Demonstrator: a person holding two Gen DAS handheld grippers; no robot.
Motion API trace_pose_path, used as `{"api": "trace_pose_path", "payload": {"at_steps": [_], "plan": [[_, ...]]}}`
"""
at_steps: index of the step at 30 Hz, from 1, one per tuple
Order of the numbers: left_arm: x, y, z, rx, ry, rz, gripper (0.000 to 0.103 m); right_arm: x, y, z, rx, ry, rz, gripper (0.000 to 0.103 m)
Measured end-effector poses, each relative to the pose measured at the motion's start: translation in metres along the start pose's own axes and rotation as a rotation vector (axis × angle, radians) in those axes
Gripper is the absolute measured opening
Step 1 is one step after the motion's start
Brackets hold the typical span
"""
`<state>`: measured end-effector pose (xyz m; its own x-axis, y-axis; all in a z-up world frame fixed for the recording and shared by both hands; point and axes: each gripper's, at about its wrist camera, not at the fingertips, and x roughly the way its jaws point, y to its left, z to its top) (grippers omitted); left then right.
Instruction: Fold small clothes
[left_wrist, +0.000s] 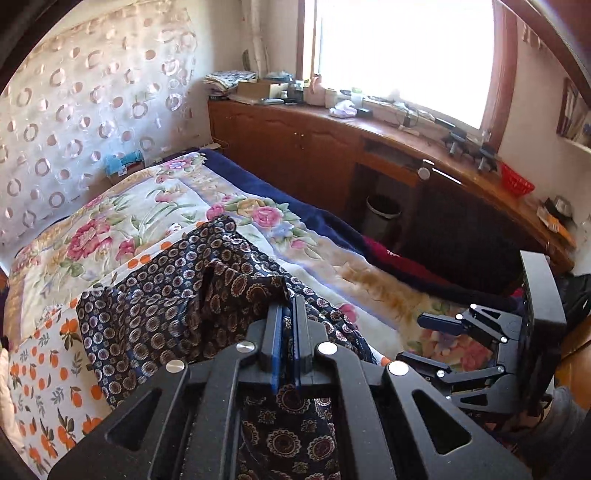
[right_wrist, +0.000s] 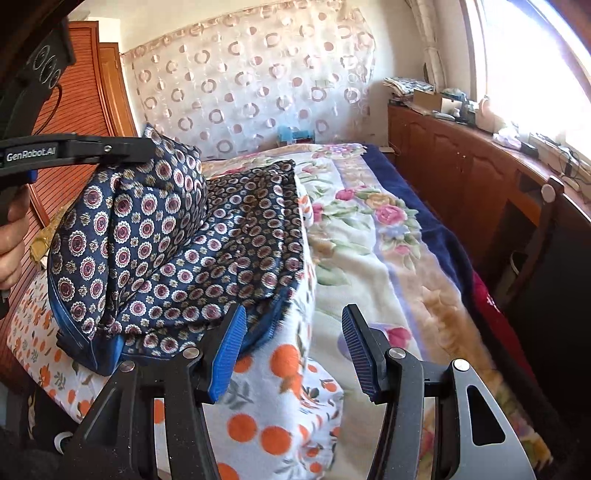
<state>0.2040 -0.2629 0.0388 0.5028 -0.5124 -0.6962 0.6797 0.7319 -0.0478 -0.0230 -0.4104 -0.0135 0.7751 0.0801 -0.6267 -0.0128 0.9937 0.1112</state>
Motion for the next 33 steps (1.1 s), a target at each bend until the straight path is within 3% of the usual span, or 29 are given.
{"api": "trace_pose_path", "payload": {"at_steps": [1, 2, 5, 10, 19, 24, 30, 33], "plan": [[-0.003, 0.001, -0.001, 0.001, -0.001, -0.01, 0.024, 0.0, 0.0, 0.0, 0.001, 0.001, -0.001, 0.056], [-0.008, 0.003, -0.002, -0.004, -0.013, -0.02, 0.048, 0.002, 0.0, -0.001, 0.003, 0.002, 0.0, 0.056], [-0.022, 0.011, 0.0, -0.027, -0.066, -0.027, 0.073, -0.001, 0.002, 0.001, 0.004, 0.002, 0.003, 0.056], [-0.036, 0.049, -0.009, -0.059, -0.094, 0.065, 0.075, -0.001, 0.01, 0.006, -0.011, -0.005, 0.013, 0.056], [-0.018, 0.142, -0.066, -0.189, -0.013, 0.201, 0.075, 0.032, 0.043, 0.063, -0.145, -0.028, 0.079, 0.056], [-0.01, 0.179, -0.091, -0.254, 0.006, 0.224, 0.075, 0.068, 0.086, 0.089, -0.241, 0.011, 0.161, 0.056], [-0.008, 0.203, -0.105, -0.255, 0.008, 0.252, 0.075, 0.11, 0.137, 0.107, -0.308, 0.078, 0.3, 0.056], [-0.006, 0.213, -0.109, -0.259, 0.009, 0.24, 0.075, 0.132, 0.155, 0.111, -0.354, 0.113, 0.301, 0.056]]}}
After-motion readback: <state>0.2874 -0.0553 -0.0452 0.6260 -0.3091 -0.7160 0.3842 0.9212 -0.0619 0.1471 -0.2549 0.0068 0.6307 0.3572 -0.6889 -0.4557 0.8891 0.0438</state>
